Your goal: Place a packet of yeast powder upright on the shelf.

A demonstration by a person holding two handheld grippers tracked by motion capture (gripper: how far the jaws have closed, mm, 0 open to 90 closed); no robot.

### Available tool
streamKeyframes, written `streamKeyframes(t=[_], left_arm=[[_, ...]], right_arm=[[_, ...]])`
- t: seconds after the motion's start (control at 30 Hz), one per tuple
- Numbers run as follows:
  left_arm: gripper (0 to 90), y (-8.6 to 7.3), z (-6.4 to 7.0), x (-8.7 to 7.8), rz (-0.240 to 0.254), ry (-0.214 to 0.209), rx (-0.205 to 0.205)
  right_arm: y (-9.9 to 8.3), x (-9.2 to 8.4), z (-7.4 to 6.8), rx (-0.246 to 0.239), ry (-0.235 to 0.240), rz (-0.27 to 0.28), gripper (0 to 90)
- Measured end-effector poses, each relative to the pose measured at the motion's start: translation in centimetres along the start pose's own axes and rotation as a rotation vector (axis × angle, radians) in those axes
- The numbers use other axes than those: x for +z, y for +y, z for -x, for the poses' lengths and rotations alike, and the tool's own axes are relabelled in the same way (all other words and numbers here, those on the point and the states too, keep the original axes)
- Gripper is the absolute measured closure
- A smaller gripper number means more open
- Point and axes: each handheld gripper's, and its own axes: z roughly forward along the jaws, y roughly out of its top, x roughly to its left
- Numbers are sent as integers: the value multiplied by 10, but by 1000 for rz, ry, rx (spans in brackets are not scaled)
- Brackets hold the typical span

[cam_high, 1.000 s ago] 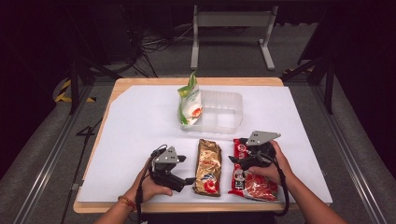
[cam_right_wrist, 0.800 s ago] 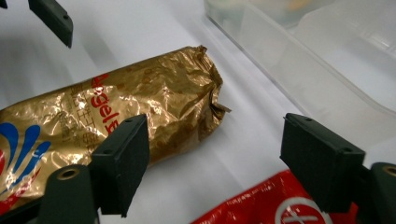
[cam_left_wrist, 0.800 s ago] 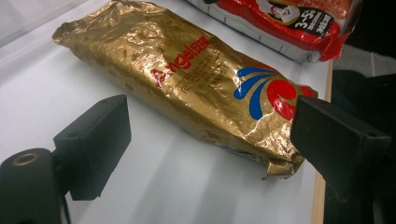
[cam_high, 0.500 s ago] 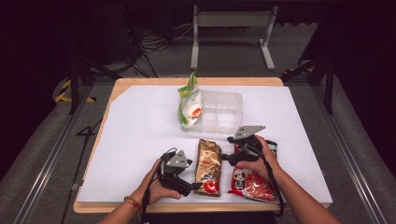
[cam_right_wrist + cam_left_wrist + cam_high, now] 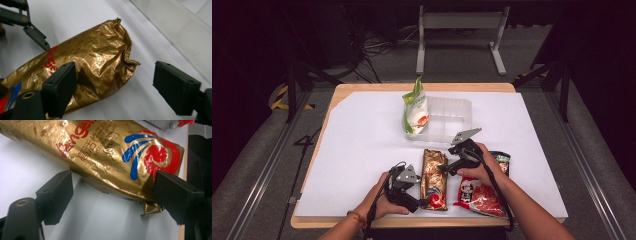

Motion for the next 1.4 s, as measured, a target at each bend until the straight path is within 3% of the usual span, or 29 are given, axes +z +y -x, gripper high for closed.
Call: streamKeyframes(t=[0.13, 0.37, 0.5, 0.6, 0.63, 0.67, 0.8, 1.07, 1.27, 1.4], left_arm=[[255, 1, 4, 0, -9, 0, 43], [262, 1, 5, 1, -9, 7, 50], [263, 0, 4, 0, -8, 6, 58], [281, 0, 3, 0, -5, 5, 56], [285, 0, 3, 0, -5, 5, 56], [288, 0, 3, -1, 0, 10, 53], [305, -1, 2, -2, 5, 16, 59], [297, -1, 3, -4, 14, 38, 66], [244, -1, -1, -9, 43, 65, 42], [243, 0, -2, -13, 59, 93, 51]], right_arm=[[3, 4, 2, 44, 65, -27, 160], [5, 13, -5, 39, 162, -87, 159], [4, 12, -6, 60, 194, -80, 257], [5, 7, -4, 79, 205, -45, 389], [5, 7, -4, 79, 205, -45, 389], [4, 4, -2, 94, 211, -18, 480], [5, -1, -2, 89, 210, 18, 582], [5, -12, -11, 52, 198, 86, 726], [4, -25, -18, 24, 199, 181, 805], [3, -35, -24, -1, 177, 234, 822]])
